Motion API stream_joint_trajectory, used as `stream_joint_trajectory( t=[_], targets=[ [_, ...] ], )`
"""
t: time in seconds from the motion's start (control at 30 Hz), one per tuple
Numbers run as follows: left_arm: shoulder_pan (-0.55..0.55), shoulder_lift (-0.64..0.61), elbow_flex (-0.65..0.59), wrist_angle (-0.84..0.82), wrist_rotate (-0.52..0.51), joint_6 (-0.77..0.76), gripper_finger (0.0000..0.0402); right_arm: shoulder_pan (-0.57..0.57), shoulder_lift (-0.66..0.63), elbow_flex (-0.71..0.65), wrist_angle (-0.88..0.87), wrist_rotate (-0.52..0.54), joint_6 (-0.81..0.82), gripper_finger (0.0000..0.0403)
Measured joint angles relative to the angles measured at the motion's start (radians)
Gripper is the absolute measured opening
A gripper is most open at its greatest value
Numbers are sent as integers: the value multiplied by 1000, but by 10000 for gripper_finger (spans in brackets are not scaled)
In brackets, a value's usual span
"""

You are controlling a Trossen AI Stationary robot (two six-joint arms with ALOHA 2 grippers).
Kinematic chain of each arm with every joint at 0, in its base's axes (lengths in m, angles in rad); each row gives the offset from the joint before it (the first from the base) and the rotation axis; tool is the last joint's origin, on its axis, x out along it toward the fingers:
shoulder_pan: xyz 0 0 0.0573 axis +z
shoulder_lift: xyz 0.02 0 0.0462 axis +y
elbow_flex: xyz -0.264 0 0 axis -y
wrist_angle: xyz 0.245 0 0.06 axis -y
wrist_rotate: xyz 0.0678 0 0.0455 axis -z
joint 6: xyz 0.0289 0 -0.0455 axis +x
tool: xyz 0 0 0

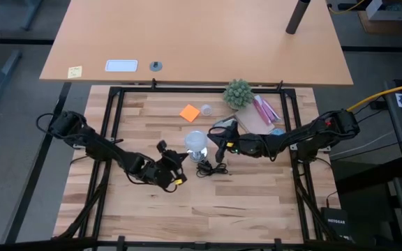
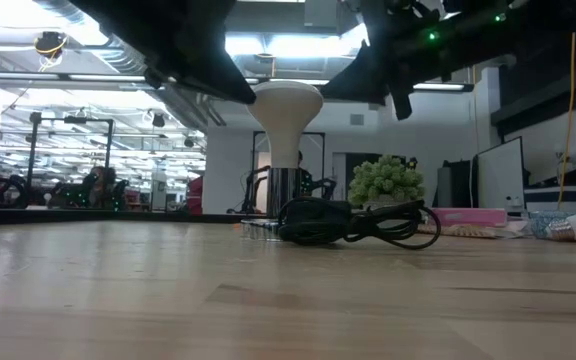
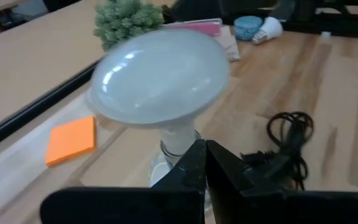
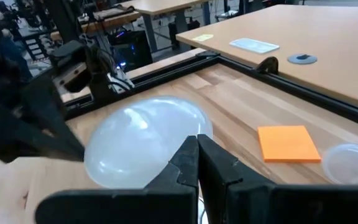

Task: Screw lightbulb
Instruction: Insert the lightbulb in the silver lamp

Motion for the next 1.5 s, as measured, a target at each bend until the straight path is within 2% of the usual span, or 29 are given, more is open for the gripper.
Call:
stream_joint_trajectory(
  t=[0.43, 0.87, 1.17, 1.5],
  targets=[
    [25, 0, 0, 1, -38, 21, 1, 0, 0, 0, -11, -50, 6, 5],
    [30, 1, 0, -5, -84, 39, 1, 0, 0, 1, -22, -136, 135, 5],
    [74, 1, 0, -15, -92, 47, 1, 1, 0, 1, -23, -195, 237, 5],
    [125, 1, 0, -3, -83, 47, 1, 49, 2, 1, 18, -217, 239, 5]
  ],
)
